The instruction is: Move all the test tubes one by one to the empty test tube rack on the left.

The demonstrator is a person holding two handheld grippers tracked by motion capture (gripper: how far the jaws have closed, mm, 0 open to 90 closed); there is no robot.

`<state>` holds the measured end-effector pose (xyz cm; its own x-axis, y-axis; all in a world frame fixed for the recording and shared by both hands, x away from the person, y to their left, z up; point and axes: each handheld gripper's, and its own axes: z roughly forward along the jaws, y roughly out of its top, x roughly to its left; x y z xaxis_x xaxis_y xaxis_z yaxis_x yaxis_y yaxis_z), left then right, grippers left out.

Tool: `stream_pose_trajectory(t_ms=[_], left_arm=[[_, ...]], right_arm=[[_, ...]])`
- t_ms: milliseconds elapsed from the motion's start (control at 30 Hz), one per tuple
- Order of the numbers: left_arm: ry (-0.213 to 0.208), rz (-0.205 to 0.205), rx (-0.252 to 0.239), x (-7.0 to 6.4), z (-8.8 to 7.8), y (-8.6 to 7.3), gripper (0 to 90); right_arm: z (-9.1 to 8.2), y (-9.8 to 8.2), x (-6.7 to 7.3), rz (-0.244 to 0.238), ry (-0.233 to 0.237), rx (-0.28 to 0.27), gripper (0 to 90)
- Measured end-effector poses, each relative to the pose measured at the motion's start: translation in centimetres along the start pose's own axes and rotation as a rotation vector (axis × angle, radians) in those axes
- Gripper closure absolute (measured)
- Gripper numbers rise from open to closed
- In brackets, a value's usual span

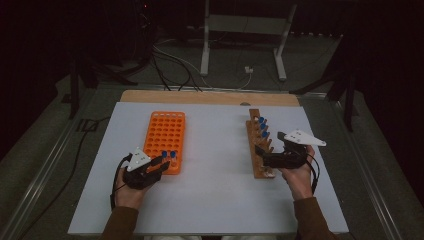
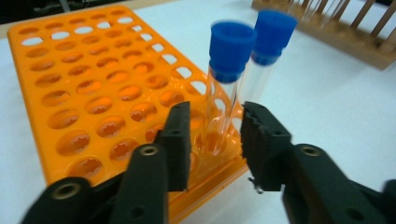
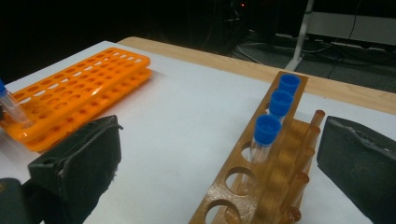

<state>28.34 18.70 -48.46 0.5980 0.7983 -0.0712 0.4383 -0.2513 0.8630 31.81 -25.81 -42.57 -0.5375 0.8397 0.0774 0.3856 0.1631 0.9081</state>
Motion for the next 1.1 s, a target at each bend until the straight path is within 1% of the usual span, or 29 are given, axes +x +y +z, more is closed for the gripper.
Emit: stream_pose_trajectory(t_ms=[67, 100, 167, 200, 267, 433, 467, 500, 567, 600, 667, 767, 833, 933, 1000, 1100], left_arm=[[-0.007, -0.02, -0.022, 0.2, -0.4, 0.1, 55.4], [-0.007, -0.037, -0.033, 0.2, -0.7, 0.1, 52.7], [-0.017, -0.054, -0.056, 0.5, -1.1, 0.1, 50.5], [-0.017, -0.058, -0.069, 0.5, -1.3, 0.1, 48.9], [-0.003, -0.066, -0.085, 0.5, -1.6, 0.2, 39.9], [0.051, -0.09, -0.109, 0.6, -2.2, 0.4, 16.6], [0.051, -0.092, -0.113, 0.6, -2.3, 0.4, 15.4], [0.06, -0.098, -0.113, 0.6, -2.3, 0.4, 12.3], [0.075, -0.104, -0.107, 0.6, -2.3, 0.4, 2.3], [0.08, -0.101, -0.107, 0.6, -2.3, 0.4, 1.3], [0.079, -0.1, -0.107, 0.6, -2.4, 0.4, 0.6], [0.082, -0.099, -0.105, 0.6, -2.4, 0.4, 0.6], [0.083, -0.098, -0.102, 0.6, -2.3, 0.3, 0.6], [0.086, -0.105, -0.102, 0.7, -2.3, 0.3, 0.6], [0.088, -0.105, -0.1, 0.8, -2.3, 0.3, 0.6], [0.091, -0.105, -0.099, 0.8, -2.3, 0.3, 0.6]], right_arm=[[0.1, 0.0, -0.2, 0.0, -0.003, 0.005, 0.0], [0.2, 0.0, -0.3, -0.001, -0.006, 0.008, 0.0], [0.4, -0.1, -0.5, -0.001, -0.012, 0.02, 0.0], [0.5, -0.1, -0.6, -0.007, -0.016, 0.025, 0.5], [0.6, -0.2, -0.7, -0.013, -0.025, 0.035, 0.8], [1.3, -0.5, -0.9, -0.021, -0.027, 0.071, 6.6], [1.5, -0.5, -0.9, -0.023, -0.029, 0.078, 8.4], [1.7, -0.6, -1.0, -0.028, -0.036, 0.085, 11.3], [2.2, -0.7, -1.1, -0.024, -0.045, 0.099, 16.5], [2.5, -0.7, -1.2, -0.023, -0.047, 0.104, 20.0], [2.8, -0.8, -1.3, -0.023, -0.05, 0.108, 32.0], [3.4, -1.1, -1.5, -0.027, -0.066, 0.113, 45.2], [3.8, -1.2, -1.6, -0.032, -0.077, 0.117, 51.4], [4.3, -1.4, -1.7, -0.029, -0.086, 0.12, 58.1], [4.5, -1.5, -1.7, -0.03, -0.09, 0.117, 62.3], [4.8, -1.5, -1.7, -0.03, -0.108, 0.112, 67.1]])
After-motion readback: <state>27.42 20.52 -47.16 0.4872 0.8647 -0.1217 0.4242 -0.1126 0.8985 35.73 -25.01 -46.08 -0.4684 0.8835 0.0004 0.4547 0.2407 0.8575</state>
